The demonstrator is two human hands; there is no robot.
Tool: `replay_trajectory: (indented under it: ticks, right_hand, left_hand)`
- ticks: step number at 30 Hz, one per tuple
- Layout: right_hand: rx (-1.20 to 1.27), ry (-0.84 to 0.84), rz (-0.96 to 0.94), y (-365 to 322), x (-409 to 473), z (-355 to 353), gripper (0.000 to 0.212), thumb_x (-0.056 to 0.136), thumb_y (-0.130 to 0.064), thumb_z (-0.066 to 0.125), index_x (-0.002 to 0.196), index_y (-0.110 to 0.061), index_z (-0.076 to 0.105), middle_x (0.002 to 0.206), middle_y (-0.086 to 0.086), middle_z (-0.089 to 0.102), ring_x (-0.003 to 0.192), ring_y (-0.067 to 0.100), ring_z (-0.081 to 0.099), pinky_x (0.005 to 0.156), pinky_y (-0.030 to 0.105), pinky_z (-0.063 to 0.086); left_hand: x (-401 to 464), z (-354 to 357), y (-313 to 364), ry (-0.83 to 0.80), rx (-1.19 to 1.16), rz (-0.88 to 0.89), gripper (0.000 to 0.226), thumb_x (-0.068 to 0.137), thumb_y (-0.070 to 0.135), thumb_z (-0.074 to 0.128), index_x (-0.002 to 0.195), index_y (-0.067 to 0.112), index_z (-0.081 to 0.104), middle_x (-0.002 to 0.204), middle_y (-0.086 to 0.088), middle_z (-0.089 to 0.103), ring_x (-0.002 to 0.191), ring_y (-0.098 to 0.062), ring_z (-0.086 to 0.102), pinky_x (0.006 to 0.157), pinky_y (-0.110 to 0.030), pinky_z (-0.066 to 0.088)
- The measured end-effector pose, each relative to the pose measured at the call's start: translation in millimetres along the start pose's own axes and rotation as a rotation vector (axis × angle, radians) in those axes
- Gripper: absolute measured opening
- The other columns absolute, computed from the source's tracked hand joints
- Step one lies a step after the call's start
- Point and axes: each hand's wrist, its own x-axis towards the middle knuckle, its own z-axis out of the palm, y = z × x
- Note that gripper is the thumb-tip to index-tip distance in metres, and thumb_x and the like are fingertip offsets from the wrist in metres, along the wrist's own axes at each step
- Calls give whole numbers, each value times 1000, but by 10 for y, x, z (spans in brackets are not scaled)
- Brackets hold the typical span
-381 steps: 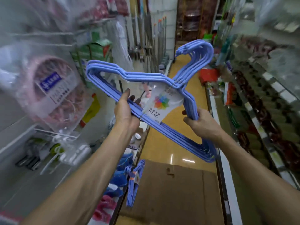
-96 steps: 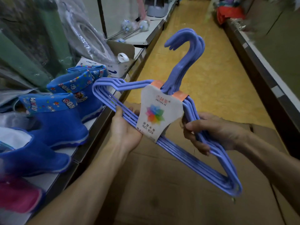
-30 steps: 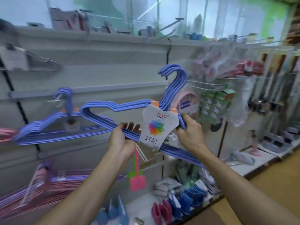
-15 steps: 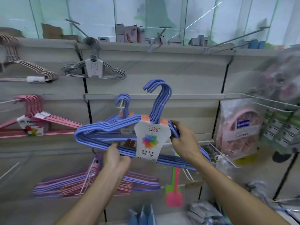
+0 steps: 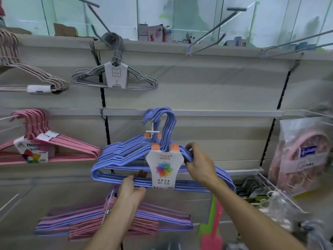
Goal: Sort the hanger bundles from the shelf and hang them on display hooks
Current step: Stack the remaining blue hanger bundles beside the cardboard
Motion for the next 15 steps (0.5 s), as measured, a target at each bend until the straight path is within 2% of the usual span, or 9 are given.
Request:
replay_trajectory:
  ticks: [2, 3, 5, 8, 11, 15]
  right_hand:
    - [-28, -8, 1, 3, 126, 131, 36, 87, -15, 59, 115, -29, 42, 109, 2, 66, 89, 33, 60, 67, 41, 50]
    - [-41, -4, 2, 6, 180, 192, 36, 86, -15, 59, 116, -29, 43, 111, 2, 66, 91, 33, 60, 67, 40, 48]
    - [-61, 6, -3, 17, 271, 307, 37, 85, -14, 60, 116, -28, 44, 111, 1, 67, 95, 32, 60, 67, 38, 44]
    - [-55, 12, -14, 27, 376, 470, 35, 84, -12, 60, 114, -25, 47, 111, 2, 65, 98, 31, 59, 68, 36, 42]
    - [-67, 28, -40, 35, 457, 606, 35, 83, -9, 63, 114, -20, 51, 115, 3, 58, 105, 28, 54, 72, 34, 37]
    - [-57, 39, -52, 37, 522, 710, 43, 78, -2, 64, 118, -12, 55, 118, 9, 55, 111, 31, 50, 86, 44, 45]
  left_hand:
    - [212, 10, 49, 15, -1, -15, 22, 104, 7, 37, 92, 7, 55, 95, -13, 58, 93, -28, 56, 112, -46, 38]
    - [299, 12, 67, 21, -3, -17, 21, 104, 6, 36, 93, 6, 55, 95, -14, 57, 90, -29, 56, 112, -48, 38]
    - [461, 7, 93, 21, -6, -14, 21, 104, 6, 36, 112, 5, 56, 107, -16, 60, 95, -31, 58, 111, -51, 39]
    - [648, 12, 141, 42, 30, 9, 35, 104, 5, 37, 136, 4, 50, 137, -18, 55, 118, -34, 56, 108, -54, 41]
    - [783, 38, 186, 55, 56, 30, 40, 103, 4, 37, 142, 4, 45, 141, -20, 53, 128, -36, 52, 107, -56, 41]
    - [875, 60, 232, 34, 85, 53, 39, 102, 3, 42, 141, 6, 48, 139, -20, 55, 126, -37, 54, 104, -56, 44]
